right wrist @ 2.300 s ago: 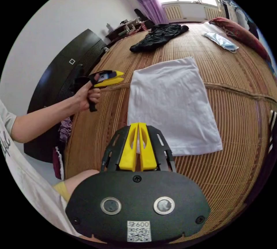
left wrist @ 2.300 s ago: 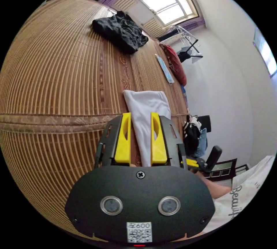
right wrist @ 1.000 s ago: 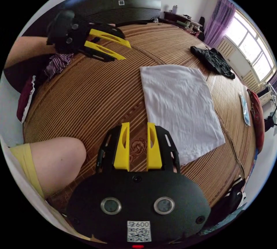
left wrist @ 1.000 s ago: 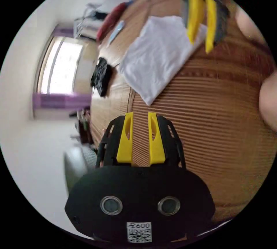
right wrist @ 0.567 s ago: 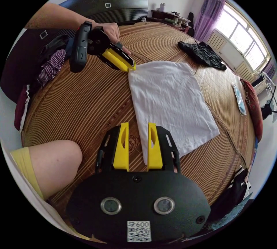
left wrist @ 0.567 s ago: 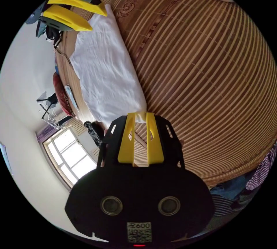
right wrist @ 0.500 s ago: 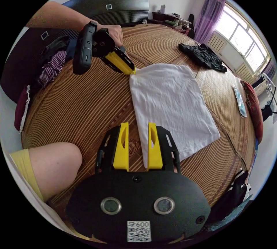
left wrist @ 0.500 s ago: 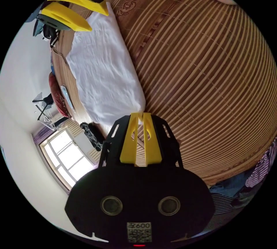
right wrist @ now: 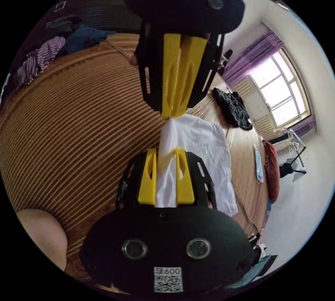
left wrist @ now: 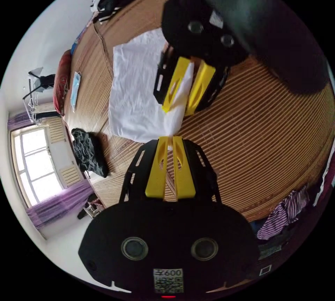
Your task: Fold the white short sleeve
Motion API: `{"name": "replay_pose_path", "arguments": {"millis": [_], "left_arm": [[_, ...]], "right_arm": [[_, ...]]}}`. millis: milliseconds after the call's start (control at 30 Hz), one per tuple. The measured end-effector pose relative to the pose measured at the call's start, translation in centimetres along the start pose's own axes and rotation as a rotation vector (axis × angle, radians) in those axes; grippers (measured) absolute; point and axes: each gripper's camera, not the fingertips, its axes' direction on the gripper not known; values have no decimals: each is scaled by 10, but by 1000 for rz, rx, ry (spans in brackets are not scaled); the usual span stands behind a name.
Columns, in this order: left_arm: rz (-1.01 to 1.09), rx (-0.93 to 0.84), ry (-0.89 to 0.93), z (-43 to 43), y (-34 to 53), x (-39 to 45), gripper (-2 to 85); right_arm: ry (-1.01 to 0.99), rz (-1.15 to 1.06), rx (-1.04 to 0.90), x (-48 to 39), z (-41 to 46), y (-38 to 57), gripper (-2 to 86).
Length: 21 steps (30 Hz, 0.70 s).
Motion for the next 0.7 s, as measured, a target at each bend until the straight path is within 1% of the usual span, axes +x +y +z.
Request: {"name": "replay_pose_path", "arguments": {"millis": [33,67,100,167,200,300,333,367,400,433,500,567,633,700], "left_arm": [[-24,-10,14,5,-2,2,37],[-29,-40,25,14,-4,8,48],[-30,-61,26,18,-6,12,54],[-21,-132,-16,34,-16,35,132],[-14,-134,-32,36,-19,41,142],[7,-124,-164,46,-41,69,161],[16,-141,-240,53,-53,78,163],[16,-159,-319,63,-64,84,161],[18,-163,-339,68,-69,86,160],[23,-174,-344,80,-76,89,152],[40,-191,-292,98,-83,90,121],[49,-160,-345,106,-85,91,48],[31,-130,-349,102,-88,84,33],[-3,-121,-329,98,-91,75,27]], "right_arm": [[-31,51,33,7,2,4,8],[-118,116,33,20,8,8,2],[-159,149,24,26,13,10,-1],[-265,219,10,46,29,13,-6],[-274,223,10,48,32,13,-6],[-293,227,12,49,47,13,-8],[-295,222,15,46,52,12,-8],[-290,213,21,41,56,12,-8],[-287,209,25,39,58,12,-8],[-282,205,35,34,62,12,-8],[-276,207,48,27,68,12,-8],[-289,220,45,19,80,9,-8],[-279,206,55,9,87,9,-8],[-204,174,55,-5,91,9,-8]]}}
